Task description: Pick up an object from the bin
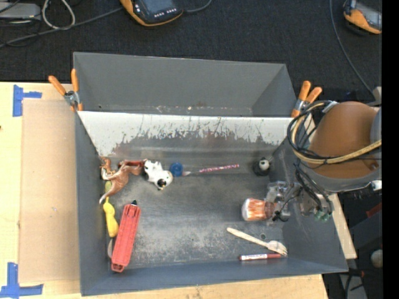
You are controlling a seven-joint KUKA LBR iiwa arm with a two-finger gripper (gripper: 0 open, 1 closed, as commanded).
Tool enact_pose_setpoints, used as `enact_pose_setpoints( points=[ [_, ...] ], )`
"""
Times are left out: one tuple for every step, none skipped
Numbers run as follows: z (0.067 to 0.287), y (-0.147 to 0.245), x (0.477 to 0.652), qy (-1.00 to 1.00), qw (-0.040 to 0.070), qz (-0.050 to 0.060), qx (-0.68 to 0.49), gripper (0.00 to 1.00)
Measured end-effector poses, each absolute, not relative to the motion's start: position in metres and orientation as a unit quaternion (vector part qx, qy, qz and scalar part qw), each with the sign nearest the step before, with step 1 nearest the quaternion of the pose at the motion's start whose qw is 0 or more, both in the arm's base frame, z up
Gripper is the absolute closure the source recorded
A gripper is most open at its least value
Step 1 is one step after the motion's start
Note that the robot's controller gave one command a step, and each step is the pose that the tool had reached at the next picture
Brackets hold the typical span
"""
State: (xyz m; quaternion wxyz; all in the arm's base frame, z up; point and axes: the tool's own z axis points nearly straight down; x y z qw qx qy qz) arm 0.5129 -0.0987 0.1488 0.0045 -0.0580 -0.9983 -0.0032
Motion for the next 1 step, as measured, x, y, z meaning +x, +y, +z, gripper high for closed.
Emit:
enact_pose_setpoints(
  points=[
    [0.2250, -0.0943, 0.5218, -1.000, 0.008, -0.004, -0.021, 1.00]
  ],
)
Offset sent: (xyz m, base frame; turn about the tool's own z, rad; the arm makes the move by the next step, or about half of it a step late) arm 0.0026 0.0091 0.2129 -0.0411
